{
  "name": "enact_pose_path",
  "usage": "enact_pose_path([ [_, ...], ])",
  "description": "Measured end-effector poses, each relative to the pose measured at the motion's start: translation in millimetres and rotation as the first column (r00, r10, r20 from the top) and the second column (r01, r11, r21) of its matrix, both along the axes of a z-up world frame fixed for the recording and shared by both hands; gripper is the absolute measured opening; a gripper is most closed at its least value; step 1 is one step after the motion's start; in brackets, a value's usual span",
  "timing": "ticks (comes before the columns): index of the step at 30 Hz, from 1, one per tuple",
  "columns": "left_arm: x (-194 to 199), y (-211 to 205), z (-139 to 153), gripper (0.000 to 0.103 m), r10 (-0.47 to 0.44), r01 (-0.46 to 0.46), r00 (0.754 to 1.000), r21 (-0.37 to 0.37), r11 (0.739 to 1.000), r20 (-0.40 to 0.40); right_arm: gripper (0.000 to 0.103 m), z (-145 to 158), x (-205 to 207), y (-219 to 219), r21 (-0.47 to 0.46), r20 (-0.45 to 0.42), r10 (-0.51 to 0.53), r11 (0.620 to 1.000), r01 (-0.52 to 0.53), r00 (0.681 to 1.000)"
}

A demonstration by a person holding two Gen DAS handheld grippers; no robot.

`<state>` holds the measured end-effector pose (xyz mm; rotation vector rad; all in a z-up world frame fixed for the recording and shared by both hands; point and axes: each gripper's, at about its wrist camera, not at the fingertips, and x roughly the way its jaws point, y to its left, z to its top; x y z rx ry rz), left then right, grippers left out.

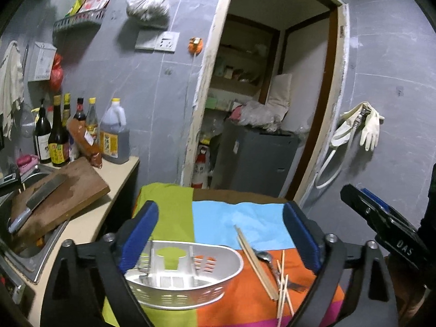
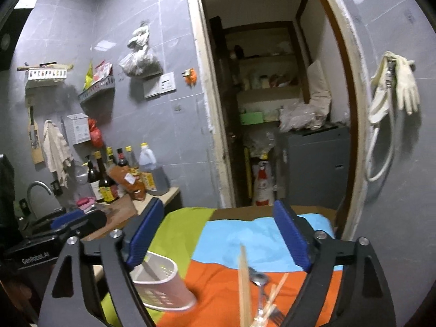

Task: Organize utensils
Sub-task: 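Move both tools back over the remaining chopsticks and spoons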

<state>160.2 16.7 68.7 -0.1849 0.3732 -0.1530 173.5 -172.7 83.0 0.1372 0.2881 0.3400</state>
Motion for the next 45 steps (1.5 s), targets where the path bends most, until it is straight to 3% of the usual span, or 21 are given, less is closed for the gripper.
enact_pose_path([
  [5,-2,-23,-5,0.093,-0.009,0.009,1.0,0.01,1.0,-0.008,0.103,-6,-13,-29,-0.008,0.007,-0.053,0.999,0.053,0.999],
  [18,3,-74,-52,0.093,-0.07,0.081,0.989,0.084,0.993,-0.131,0.103,-49,-10,-86,-0.052,-0.122,-0.142,0.989,0.136,0.982],
  [28,16,-112,-96,0.093,-0.085,0.118,0.966,0.128,0.985,-0.244,0.103,-99,12,-110,-0.125,-0.26,-0.12,0.988,0.09,0.958],
  [30,22,-117,-104,0.093,-0.076,0.118,0.96,0.142,0.983,-0.27,0.102,-110,16,-113,-0.134,-0.288,-0.106,0.989,0.07,0.952],
  [36,39,-130,-130,0.092,-0.059,0.12,0.942,0.169,0.978,-0.33,0.084,-138,26,-121,-0.136,-0.371,-0.069,0.99,0.019,0.926],
  [39,47,-134,-142,0.082,-0.061,0.128,0.933,0.169,0.977,-0.355,0.076,-149,31,-124,-0.116,-0.406,-0.054,0.993,0.007,0.912],
  [41,53,-137,-150,0.069,-0.058,0.132,0.924,0.173,0.976,-0.377,0.073,-154,36,-125,-0.11,-0.419,-0.044,0.994,-0.002,0.907],
  [45,70,-139,-164,0.053,-0.042,0.124,0.907,0.17,0.978,-0.419,0.065,-157,51,-124,-0.107,-0.425,-0.011,0.993,-0.039,0.905],
])
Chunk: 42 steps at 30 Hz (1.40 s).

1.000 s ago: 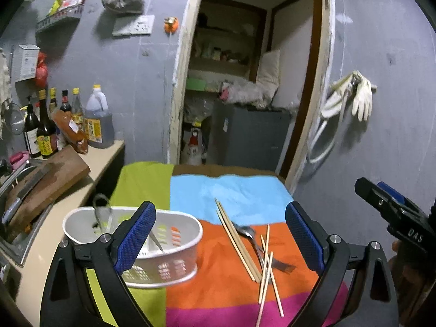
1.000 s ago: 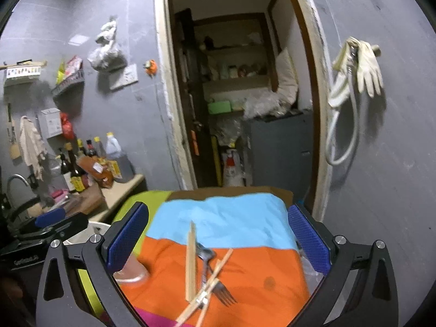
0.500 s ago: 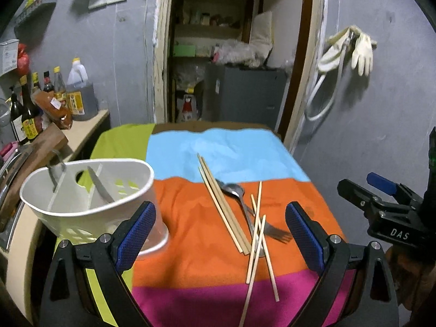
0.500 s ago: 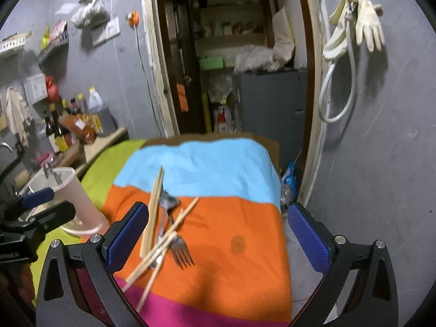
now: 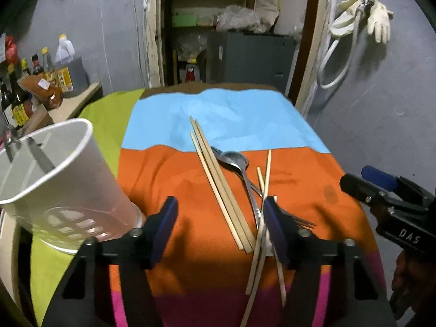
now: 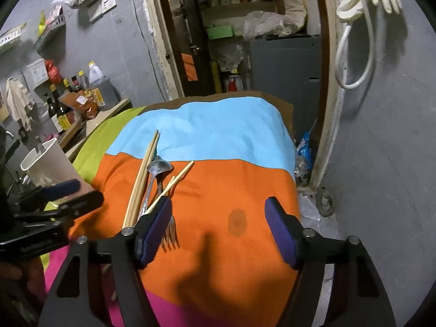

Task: Organize utensils
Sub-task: 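Move both tools back over the remaining chopsticks and spoons, then grasp a wooden chopstick with the left tool while the right tool grasps a steel spoon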

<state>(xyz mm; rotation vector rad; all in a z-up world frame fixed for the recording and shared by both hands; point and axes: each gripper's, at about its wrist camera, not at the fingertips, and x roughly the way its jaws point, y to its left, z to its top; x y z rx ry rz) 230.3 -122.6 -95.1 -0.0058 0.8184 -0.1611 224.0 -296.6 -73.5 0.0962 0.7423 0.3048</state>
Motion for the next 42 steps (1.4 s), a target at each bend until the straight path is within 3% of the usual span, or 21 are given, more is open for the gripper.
enact_pose_path([
  [5,20,5,-13,0.035,0.033,-0.035,0.998,-0.023,0.999,-0.05,0.052,-3,25,7,0.016,-0.014,0.06,0.998,-0.06,0.998],
  [11,45,16,-27,0.022,0.071,-0.076,0.99,-0.039,0.996,-0.118,0.045,-8,58,23,0.06,-0.05,0.148,0.988,-0.145,0.988],
  [16,55,22,-37,0.019,0.082,-0.093,0.982,-0.06,0.994,-0.168,0.045,-15,82,42,0.095,-0.091,0.222,0.972,-0.213,0.971],
  [28,64,26,-38,0.019,0.082,-0.1,0.979,-0.09,0.991,-0.185,0.045,-38,120,79,0.157,-0.195,0.352,0.932,-0.326,0.915],
  [42,63,24,-40,0.019,0.078,-0.094,0.982,-0.088,0.992,-0.175,0.042,-47,121,83,0.13,-0.223,0.426,0.904,-0.407,0.877],
])
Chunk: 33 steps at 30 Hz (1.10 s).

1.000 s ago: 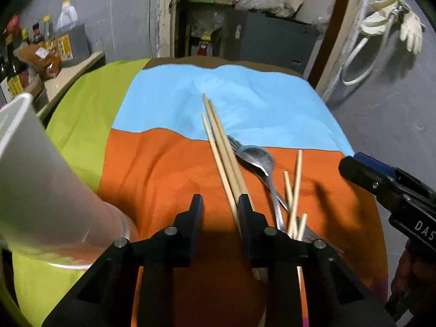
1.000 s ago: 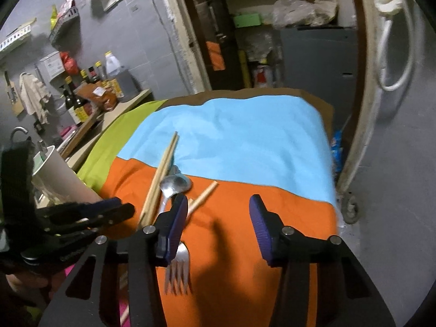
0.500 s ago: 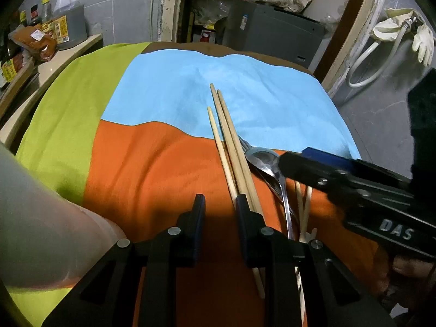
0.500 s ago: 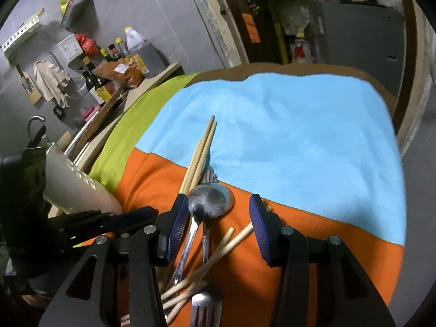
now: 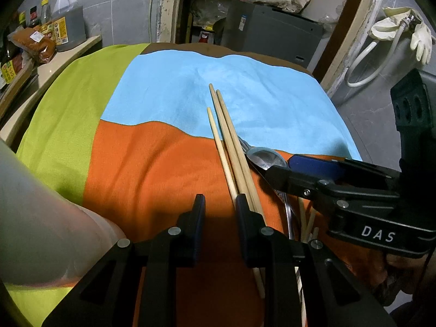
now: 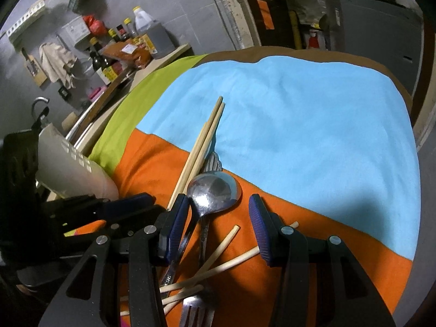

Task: Organize utensils
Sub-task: 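Grasp a wooden chopstick with the left tool while the right tool grasps a steel spoon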

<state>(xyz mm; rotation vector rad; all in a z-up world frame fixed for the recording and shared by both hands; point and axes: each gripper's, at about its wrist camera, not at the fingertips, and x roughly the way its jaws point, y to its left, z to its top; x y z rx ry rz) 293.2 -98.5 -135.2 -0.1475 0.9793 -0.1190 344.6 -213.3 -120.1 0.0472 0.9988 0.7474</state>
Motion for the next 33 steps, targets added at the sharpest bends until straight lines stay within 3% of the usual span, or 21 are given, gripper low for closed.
enact_pose_path([
  [2,0,0,0,0.019,-0.002,0.002,1.0,0.0,1.0,0.0,0.037,-1,0,-1,-0.007,0.004,0.0,1.0,0.0,1.0],
  [12,15,-4,-1,0.015,-0.005,0.004,1.0,-0.055,0.998,-0.025,0.035,-1,-7,-26,-0.006,0.01,-0.047,0.999,0.047,0.999],
  [18,34,-11,-2,0.015,-0.002,0.001,0.998,-0.016,1.0,-0.063,0.035,-1,-12,-33,0.002,0.001,-0.093,0.996,0.093,0.996],
  [21,39,-10,-1,0.014,0.011,-0.013,0.997,-0.036,0.999,-0.078,0.036,0,-11,-26,-0.025,0.004,-0.112,0.993,0.113,0.994],
  [23,38,-9,-1,0.005,0.009,-0.013,0.996,-0.042,0.999,-0.086,0.036,0,-10,-22,-0.043,0.004,-0.122,0.992,0.122,0.992],
  [33,3,1,0,0.003,0.058,-0.067,0.993,-0.088,0.994,-0.101,0.032,0,-15,-23,-0.058,0.019,-0.136,0.989,0.137,0.991],
])
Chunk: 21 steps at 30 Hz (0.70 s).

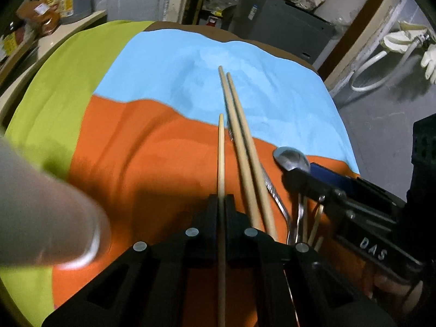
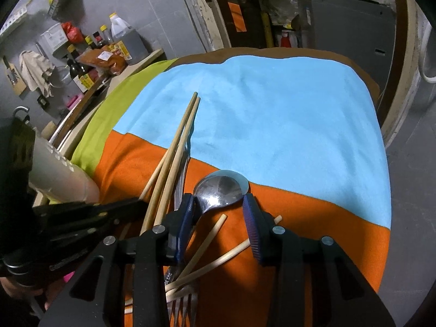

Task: Organize utensils
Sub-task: 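Grasp a wooden chopstick with the left tool while the right tool grasps a steel spoon, then lift the chopstick with the left tool while the right tool lifts the spoon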

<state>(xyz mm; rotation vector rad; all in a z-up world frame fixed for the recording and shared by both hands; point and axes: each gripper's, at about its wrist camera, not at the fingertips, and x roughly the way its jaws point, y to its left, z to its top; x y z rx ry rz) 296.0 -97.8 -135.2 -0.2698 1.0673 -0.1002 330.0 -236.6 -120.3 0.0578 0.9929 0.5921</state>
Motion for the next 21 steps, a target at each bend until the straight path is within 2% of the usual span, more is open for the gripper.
enact_pose_path([
  [2,-10,-1,1,0.003,0.004,-0.004,1.0,0.009,1.0,-0.001,0.025,1,-4,-3,0.006,-0.002,0.002,1.0,-0.002,1.0],
  [6,-19,-3,0,0.003,0.008,-0.008,1.0,-0.005,1.0,-0.013,0.024,2,-11,-5,-0.015,0.003,0.015,1.0,-0.015,1.0],
  [14,-6,-4,1,0.004,-0.01,0.011,0.999,0.008,1.0,-0.042,0.039,4,-2,11,-0.127,0.024,0.03,0.992,-0.027,0.999],
  [21,7,-1,0,0.004,0.0,-0.001,0.997,-0.003,1.0,-0.072,0.044,-1,11,15,-0.127,0.005,0.039,0.991,-0.038,0.999],
])
